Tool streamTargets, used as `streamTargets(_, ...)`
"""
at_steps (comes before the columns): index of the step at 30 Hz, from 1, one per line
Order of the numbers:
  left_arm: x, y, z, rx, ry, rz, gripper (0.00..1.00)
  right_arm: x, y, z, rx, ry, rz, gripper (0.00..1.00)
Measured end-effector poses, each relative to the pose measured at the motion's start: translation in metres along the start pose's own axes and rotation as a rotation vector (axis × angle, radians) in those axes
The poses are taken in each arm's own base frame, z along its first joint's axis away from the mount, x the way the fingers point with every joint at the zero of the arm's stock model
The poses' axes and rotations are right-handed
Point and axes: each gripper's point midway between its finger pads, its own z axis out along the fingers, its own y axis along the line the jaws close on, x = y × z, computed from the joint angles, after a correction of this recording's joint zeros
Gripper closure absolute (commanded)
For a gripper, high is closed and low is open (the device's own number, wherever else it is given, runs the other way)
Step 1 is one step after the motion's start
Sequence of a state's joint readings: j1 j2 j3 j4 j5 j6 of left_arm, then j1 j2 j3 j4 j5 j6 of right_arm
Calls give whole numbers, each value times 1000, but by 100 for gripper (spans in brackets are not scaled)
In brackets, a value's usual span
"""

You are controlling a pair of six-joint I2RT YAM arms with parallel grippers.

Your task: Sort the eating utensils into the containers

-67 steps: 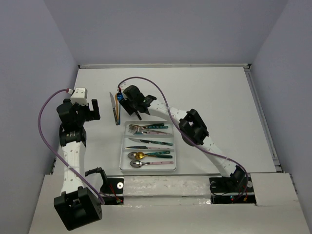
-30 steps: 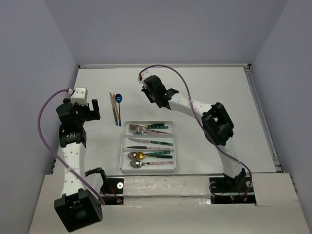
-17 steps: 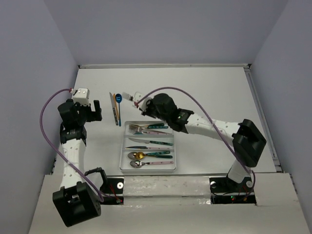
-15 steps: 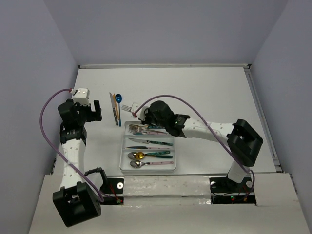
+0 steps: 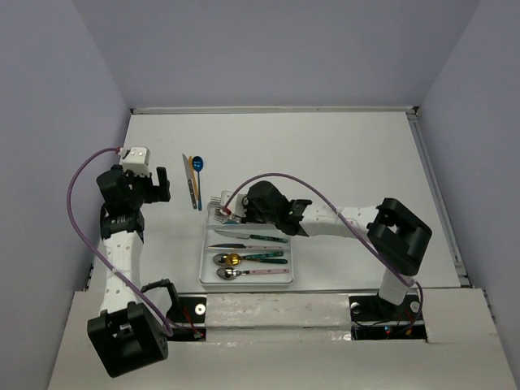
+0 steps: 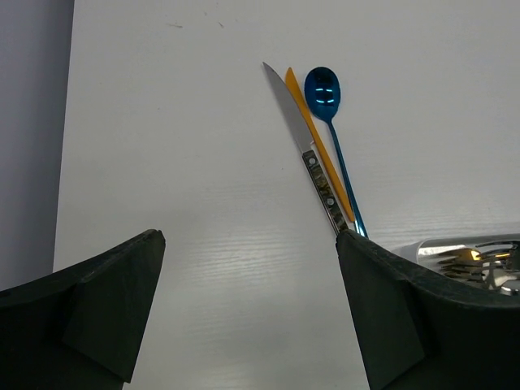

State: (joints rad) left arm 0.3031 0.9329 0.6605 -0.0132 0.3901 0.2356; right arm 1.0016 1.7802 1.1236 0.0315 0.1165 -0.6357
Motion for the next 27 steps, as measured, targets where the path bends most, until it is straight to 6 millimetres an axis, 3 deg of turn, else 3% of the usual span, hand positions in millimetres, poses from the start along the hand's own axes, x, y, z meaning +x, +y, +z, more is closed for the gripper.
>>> streamTargets(2, 1, 0, 1, 0, 5, 0, 2, 1, 1, 0, 4, 7, -3, 70)
streamTargets(3, 2, 0, 1, 0, 8, 0, 3, 3, 1, 1, 11, 17, -10, 60)
streamTargets(8, 10, -1, 9, 7, 60, -5, 5, 9, -3, 2, 42, 48, -13, 55)
streamTargets(11, 10, -8, 19, 19, 97, 10, 5, 11, -6, 1, 60, 58, -11, 55)
streamTargets(17, 10, -44, 37, 86, 144, 71, 9, 7, -10, 0, 79, 42, 5, 55)
streamTargets(22, 31, -62, 64, 103, 250, 100, 12, -8, -23, -15, 134, -18, 69, 56)
streamTargets(27, 61, -64, 93, 78, 370, 92, 25, -37, -44, -44, 209, -154, 174, 57)
